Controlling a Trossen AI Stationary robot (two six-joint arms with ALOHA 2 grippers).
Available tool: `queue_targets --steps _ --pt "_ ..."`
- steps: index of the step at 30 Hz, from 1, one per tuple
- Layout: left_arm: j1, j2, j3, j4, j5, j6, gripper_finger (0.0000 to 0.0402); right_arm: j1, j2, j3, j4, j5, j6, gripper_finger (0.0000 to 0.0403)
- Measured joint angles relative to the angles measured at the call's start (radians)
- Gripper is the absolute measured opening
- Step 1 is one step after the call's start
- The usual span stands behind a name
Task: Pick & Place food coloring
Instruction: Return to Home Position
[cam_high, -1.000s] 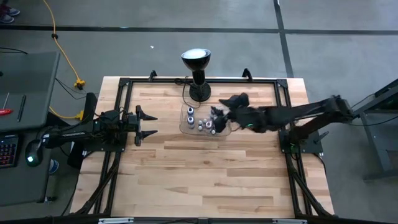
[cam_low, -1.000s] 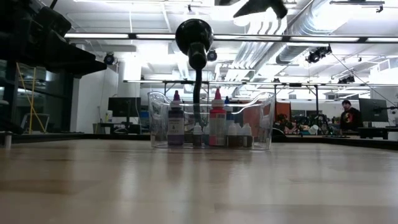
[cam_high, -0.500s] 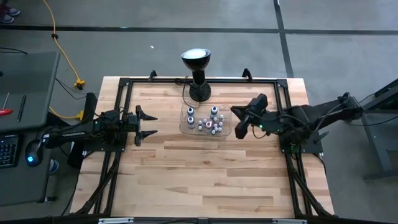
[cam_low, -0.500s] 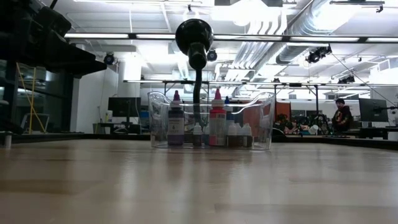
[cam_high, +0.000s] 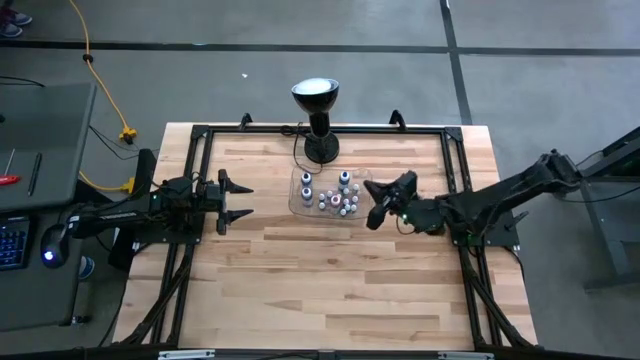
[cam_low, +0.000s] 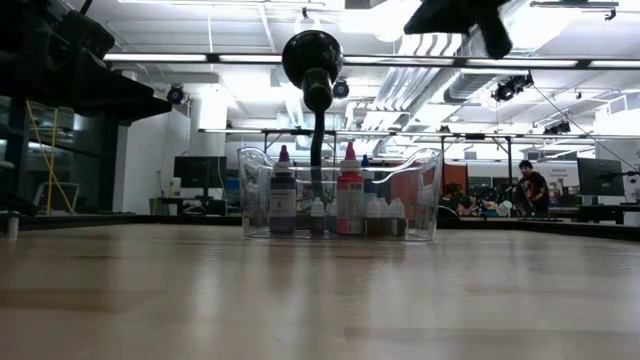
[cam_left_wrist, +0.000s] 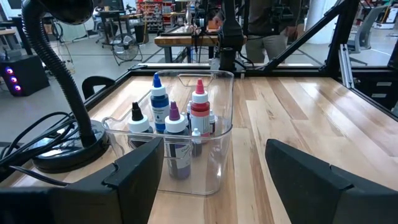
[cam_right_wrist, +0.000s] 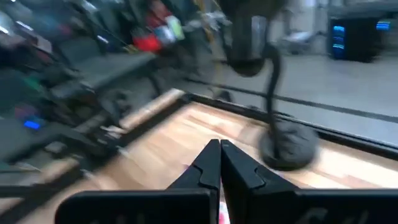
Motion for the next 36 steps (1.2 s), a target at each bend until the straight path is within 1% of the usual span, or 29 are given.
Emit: queue_targets --steps 4,7,9,11,17,19,22,25,27,31,33,36 --pt "0.0 0.0 0.0 0.0 0.0 0.0 0.0278 -0.055 -0.002 -0.176 0.496 -0.075 -0.205 0.0" --pt "0.0 0.0 0.0 0.0 0.0 0.0 0.0278 -0.123 -0.002 -0.31 0.825 -0.176 -0.298 0.0" --pt "0.0 0.0 0.0 0.0 0.0 0.0 0.0278 -0.177 -0.002 -0.38 0.977 -0.264 -0.316 0.0" --pt "0.0 0.0 0.0 0.0 0.0 0.0 0.0278 -0.223 -0.007 -0.423 1.049 -0.328 -0.307 0.0" --pt "0.0 0.0 0.0 0.0 0.0 0.0 0.0278 -0.355 -0.022 -0.46 1.074 -0.615 -0.229 0.0" --pt "0.0 0.0 0.0 0.0 0.0 0.0 0.0278 -0.377 -0.04 -0.477 1.088 -0.67 -0.212 0.0" --pt "0.0 0.0 0.0 0.0 0.0 0.0 0.0278 -0.373 -0.105 -0.523 1.115 -0.713 -0.213 0.0" --pt "0.0 0.0 0.0 0.0 0.0 0.0 0.0278 -0.337 -0.224 -0.596 1.121 -0.708 -0.245 0.0" --pt "0.0 0.0 0.0 0.0 0.0 0.0 0.0278 -0.306 -0.33 -0.655 1.125 -0.669 -0.263 0.0" --pt "0.0 0.0 0.0 0.0 0.0 0.0 0.0278 -0.248 -0.541 -0.754 1.093 -0.64 -0.309 0.0" --pt "0.0 0.0 0.0 0.0 0.0 0.0 0.0278 -0.224 -0.641 -0.767 1.024 -0.629 -0.337 0.0" --pt "0.0 0.0 0.0 0.0 0.0 0.0 0.0278 -0.197 -0.787 -0.751 0.825 -0.63 -0.378 0.0"
